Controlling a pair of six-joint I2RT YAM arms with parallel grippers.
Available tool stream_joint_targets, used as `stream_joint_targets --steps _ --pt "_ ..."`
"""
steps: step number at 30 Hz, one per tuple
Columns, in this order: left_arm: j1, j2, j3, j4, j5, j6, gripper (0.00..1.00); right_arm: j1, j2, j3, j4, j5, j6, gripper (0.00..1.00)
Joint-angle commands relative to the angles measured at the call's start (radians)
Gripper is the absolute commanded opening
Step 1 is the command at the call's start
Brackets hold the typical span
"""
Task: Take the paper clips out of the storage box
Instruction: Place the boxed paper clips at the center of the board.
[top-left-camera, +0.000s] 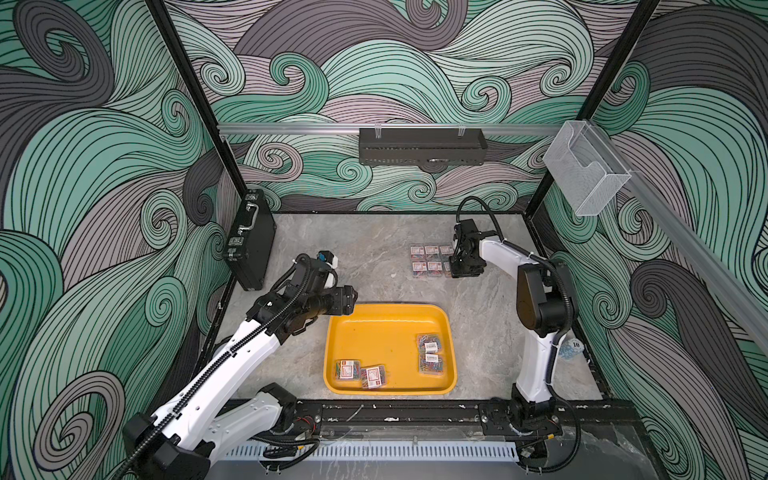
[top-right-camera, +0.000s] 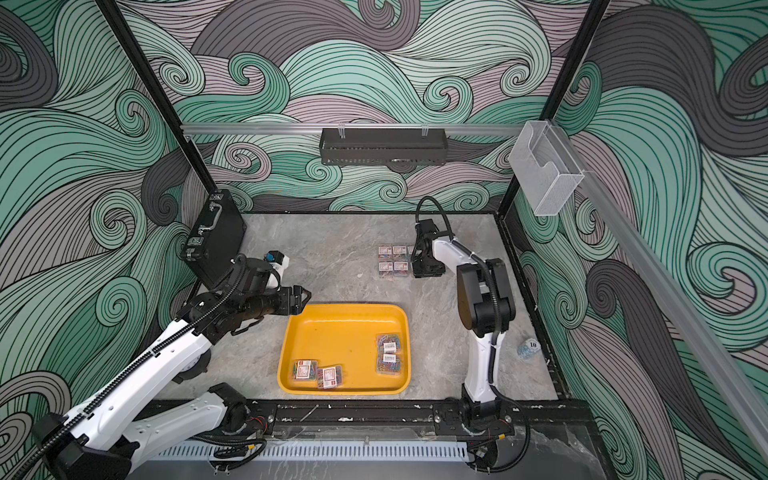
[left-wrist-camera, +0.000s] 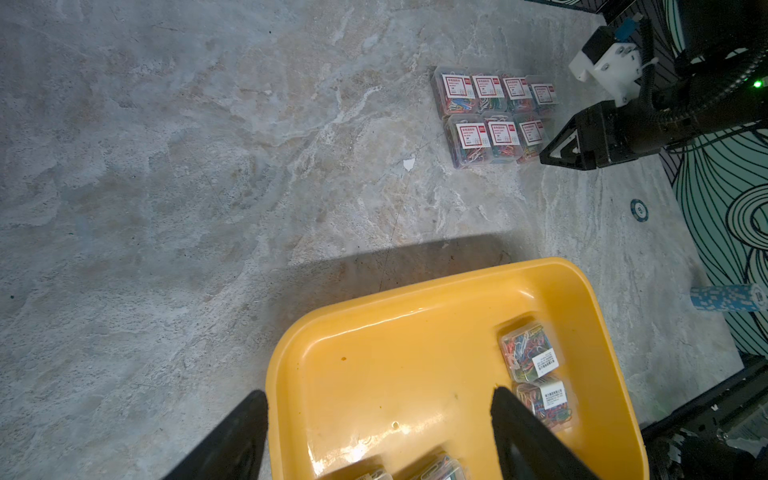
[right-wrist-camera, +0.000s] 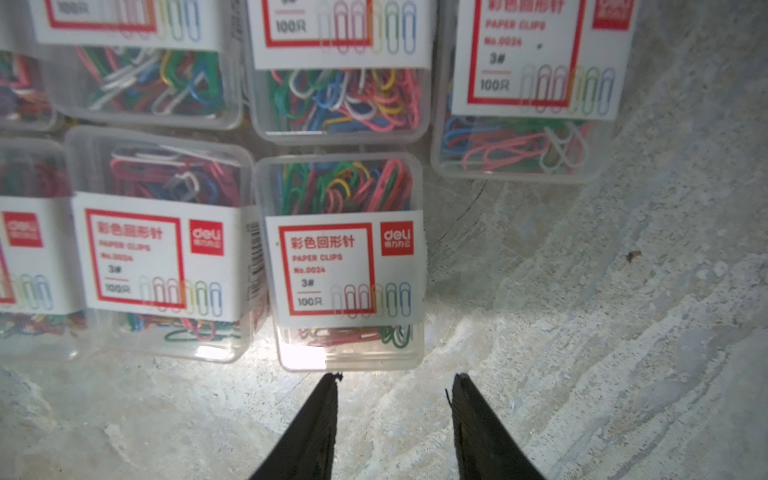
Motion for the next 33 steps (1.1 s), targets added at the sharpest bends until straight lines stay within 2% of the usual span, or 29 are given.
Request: stream_joint_targets --steps 1,24,33 --pt "0.0 0.003 0.039 -0.027 0.005 0.017 0.82 -0.006 0.013 0.021 -0.01 -0.019 -0.009 0.46" --pt "-0.002 -0.006 0.021 -0.016 0.02 0.013 0.82 -0.015 0.022 0.033 0.024 -0.12 -0.01 0.46" --pt "-0.003 -0.01 0.02 -0.015 0.02 0.016 0.82 -0.021 -0.027 -0.029 0.026 -0.103 -0.043 0.48"
